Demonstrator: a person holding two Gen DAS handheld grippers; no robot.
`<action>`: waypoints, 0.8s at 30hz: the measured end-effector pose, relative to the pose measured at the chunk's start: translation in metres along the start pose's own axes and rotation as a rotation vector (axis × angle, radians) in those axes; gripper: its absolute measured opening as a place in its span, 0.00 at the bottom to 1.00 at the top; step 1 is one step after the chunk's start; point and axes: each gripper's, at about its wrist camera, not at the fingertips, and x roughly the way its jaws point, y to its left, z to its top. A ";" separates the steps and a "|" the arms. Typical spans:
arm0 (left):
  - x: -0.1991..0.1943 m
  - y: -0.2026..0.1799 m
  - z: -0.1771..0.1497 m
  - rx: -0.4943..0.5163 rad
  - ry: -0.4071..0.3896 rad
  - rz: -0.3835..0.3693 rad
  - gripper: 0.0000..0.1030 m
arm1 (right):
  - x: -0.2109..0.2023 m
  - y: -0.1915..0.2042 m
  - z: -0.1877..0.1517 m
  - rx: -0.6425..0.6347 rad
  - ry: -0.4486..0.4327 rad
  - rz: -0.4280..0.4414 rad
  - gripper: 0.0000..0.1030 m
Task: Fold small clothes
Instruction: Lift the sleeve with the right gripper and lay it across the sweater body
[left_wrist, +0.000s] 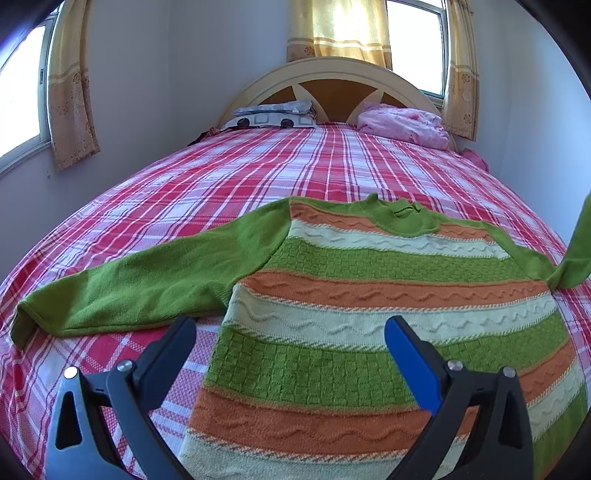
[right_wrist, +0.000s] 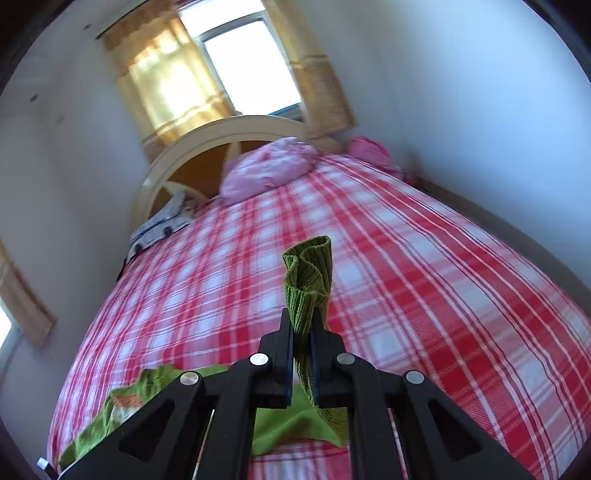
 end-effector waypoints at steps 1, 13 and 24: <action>0.000 0.001 -0.001 -0.002 0.000 -0.003 1.00 | 0.000 0.014 0.001 -0.023 -0.001 0.017 0.06; -0.003 0.013 -0.008 -0.039 -0.004 -0.035 1.00 | 0.020 0.185 -0.026 -0.268 0.025 0.242 0.06; -0.009 0.026 -0.007 -0.033 -0.008 -0.024 1.00 | 0.087 0.296 -0.147 -0.377 0.196 0.373 0.06</action>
